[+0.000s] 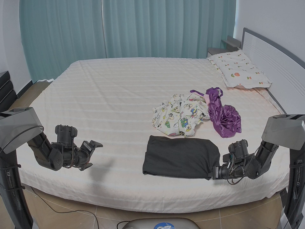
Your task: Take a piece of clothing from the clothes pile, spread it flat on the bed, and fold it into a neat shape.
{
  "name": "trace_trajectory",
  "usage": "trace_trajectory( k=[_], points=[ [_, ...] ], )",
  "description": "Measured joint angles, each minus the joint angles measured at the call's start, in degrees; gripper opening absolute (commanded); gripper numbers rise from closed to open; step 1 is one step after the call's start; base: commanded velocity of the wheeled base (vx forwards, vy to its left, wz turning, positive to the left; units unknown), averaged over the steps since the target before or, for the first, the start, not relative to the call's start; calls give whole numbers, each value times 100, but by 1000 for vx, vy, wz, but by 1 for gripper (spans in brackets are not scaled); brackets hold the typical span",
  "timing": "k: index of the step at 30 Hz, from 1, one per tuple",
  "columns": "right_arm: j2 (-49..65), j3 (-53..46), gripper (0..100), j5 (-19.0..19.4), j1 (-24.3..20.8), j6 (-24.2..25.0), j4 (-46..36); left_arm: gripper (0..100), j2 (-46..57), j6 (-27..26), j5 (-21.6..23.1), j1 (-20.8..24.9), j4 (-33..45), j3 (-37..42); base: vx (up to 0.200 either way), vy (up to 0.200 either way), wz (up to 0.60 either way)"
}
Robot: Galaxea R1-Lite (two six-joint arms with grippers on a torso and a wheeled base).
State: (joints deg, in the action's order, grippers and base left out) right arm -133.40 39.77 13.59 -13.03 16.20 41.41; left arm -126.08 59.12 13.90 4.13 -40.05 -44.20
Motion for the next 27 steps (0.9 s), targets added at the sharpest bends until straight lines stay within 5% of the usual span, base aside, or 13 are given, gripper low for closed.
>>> trace_trajectory(
  k=[6, 7, 27],
  points=[
    [38, -24, 0, -7, 35, -33, -77, 100, 0, 0, -2, 0, 0, 0, 0, 0, 0],
    [51, -24, 100, -7, 35, -35, -126, 100, 0, 0, 0, 0, 0, 0, 0, 0, 0],
    [645, 118, 100, -191, 138, -2, -250, 100, 17, 38, -11, -22, -71, 46, 0, 0, 0]
  ],
)
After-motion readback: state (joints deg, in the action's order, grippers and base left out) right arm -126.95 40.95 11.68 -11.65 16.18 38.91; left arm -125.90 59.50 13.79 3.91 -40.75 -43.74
